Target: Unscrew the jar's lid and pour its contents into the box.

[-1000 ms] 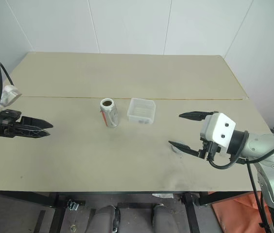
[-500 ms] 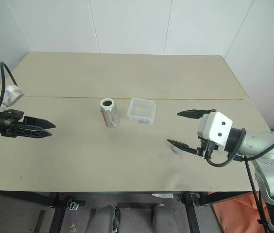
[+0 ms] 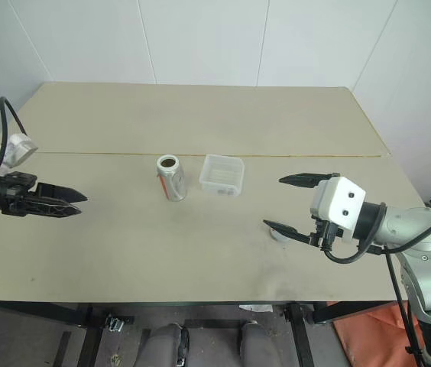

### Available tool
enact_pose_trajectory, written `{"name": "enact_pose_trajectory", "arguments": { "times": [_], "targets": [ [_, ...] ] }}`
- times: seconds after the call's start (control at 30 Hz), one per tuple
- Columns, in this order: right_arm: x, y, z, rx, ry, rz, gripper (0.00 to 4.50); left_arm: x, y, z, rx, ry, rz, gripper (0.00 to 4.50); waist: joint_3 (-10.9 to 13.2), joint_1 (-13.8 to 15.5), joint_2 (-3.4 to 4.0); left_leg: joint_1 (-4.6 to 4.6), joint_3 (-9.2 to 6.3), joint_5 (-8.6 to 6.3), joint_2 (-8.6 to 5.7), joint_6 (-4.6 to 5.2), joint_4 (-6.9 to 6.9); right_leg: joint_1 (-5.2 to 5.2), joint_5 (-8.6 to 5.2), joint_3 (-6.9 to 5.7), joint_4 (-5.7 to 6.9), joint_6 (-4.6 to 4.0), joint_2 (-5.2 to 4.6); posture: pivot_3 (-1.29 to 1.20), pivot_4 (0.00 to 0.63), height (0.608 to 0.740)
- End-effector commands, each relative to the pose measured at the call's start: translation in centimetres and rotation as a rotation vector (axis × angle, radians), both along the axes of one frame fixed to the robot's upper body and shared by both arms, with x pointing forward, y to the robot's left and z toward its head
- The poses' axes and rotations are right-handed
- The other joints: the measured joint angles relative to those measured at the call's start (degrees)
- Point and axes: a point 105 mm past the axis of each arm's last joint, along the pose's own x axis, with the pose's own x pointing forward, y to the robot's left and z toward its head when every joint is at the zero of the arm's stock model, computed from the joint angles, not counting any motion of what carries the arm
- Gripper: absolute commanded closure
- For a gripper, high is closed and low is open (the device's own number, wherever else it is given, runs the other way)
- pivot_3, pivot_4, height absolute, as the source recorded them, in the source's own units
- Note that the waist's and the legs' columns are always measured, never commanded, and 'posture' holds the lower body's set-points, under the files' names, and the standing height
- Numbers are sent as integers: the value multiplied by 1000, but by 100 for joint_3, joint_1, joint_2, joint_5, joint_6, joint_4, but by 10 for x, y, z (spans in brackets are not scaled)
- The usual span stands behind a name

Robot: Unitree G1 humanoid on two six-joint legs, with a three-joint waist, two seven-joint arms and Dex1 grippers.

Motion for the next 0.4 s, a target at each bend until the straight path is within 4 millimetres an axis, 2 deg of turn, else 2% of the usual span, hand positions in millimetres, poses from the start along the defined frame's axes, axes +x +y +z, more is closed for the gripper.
{"name": "enact_pose_trajectory", "arguments": {
  "times": [0.03,0.4],
  "targets": [
    [-6,3,9,3,-65,7,0,-1,7,12,14,-47,11,52,0,0,0,0,0,0,0,0,0,0,0,0,0,0,0,0,150,740],
    [-5,4,9,10,-70,0,0,2,12,11,39,-64,27,52,0,0,0,0,0,0,0,0,1,0,-1,0,0,-2,0,0,150,740]
  ]
}}
